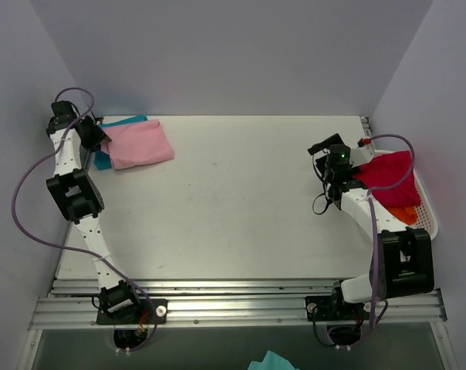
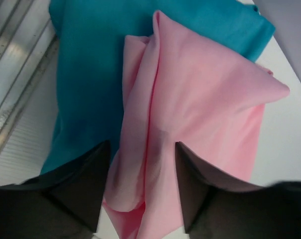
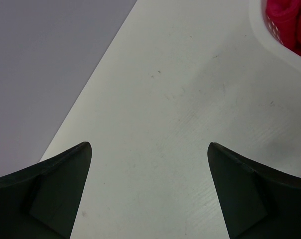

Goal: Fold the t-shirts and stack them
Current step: Neatly place the folded tshirt to the corner

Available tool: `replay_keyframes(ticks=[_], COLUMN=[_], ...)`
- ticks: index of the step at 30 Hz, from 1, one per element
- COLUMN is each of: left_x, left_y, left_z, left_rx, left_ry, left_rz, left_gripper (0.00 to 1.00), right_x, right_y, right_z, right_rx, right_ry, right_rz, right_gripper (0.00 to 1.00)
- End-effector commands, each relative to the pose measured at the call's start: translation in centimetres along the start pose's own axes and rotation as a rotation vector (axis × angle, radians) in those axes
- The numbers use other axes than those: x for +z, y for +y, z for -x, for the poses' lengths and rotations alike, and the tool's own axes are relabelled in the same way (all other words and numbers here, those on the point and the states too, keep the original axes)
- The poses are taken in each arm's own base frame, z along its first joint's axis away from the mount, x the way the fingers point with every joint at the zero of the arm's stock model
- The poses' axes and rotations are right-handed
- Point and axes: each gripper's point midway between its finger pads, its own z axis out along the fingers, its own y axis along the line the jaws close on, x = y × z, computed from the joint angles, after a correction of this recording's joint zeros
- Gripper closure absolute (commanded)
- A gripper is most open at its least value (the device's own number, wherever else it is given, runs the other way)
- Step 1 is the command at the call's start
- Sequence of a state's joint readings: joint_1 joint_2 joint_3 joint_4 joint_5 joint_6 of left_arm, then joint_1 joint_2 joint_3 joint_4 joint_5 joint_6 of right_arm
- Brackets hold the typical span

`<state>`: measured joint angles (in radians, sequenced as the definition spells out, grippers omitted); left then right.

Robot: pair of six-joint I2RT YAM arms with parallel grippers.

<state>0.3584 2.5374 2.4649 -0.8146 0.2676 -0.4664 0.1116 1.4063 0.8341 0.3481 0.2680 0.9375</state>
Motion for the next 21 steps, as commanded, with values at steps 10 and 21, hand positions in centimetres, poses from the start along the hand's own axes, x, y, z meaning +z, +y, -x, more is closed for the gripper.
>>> replay_keyframes(ticks=[10,21], left_x=[3.4,-17.4], left_y=[7.9,3.4], left_z=[0.7,5.5], left_rx=[-0.247,-0.169], left_ry=[-0.039,-0.484], left_rz=[0.115,0.234], left_gripper=[0.22,0.22], right_x=[-0.7,-2.0], right_y=[2.7,3.3], right_z=[1.9,2.5], right_rx=[0.003,-0.029], right_ry=[-0.044,-0.081], right_rz=[0.065,0.084], right_gripper=[0.03,0.03])
